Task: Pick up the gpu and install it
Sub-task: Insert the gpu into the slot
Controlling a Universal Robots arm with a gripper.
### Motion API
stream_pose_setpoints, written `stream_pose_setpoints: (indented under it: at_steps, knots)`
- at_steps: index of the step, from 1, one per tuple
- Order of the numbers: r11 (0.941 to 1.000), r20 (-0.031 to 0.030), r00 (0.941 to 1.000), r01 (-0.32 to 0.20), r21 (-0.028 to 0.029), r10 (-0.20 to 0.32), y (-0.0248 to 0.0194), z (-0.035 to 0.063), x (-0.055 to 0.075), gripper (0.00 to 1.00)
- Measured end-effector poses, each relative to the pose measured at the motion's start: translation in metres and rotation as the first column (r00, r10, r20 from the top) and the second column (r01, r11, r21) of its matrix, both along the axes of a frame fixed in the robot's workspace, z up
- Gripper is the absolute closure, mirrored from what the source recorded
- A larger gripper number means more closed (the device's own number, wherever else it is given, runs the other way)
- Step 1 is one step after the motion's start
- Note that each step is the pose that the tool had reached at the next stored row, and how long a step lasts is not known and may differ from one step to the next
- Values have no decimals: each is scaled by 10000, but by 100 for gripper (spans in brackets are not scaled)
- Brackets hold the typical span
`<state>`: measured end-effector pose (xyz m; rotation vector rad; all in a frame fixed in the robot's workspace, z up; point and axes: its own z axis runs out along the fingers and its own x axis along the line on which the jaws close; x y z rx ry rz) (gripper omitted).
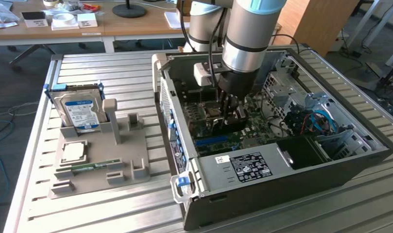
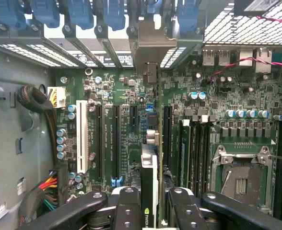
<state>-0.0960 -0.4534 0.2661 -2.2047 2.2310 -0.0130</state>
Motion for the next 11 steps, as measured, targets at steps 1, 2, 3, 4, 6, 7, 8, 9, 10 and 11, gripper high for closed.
stream_pose_setpoints:
  at_steps: [1, 2, 3, 4, 6, 7, 8, 9, 10, 11]
  knots:
    - [10000, 0, 10000, 1, 1, -1, 0, -1, -9, 73]
    - [10000, 0, 10000, 0, 0, 0, 0, -3, -16, 73]
    - [10000, 0, 10000, 0, 1, 0, 1, -4, -22, 73]
    - [10000, 0, 10000, 0, 1, 0, 1, -6, -28, 73]
    - [10000, -2, 10000, 0, 0, 0, 1, -8, -37, 73]
    - [10000, -2, 10000, 0, 0, 0, 1, -9, -41, 73]
    - [10000, 0, 10000, 0, 0, 0, 1, -10, -44, 73]
    - [10000, 0, 10000, 0, 0, 0, 2, -11, -47, 73]
    - [10000, 0, 10000, 0, 1, 0, 2, -12, -50, 73]
    - [10000, 0, 10000, 0, 1, 0, 2, -12, -54, 73]
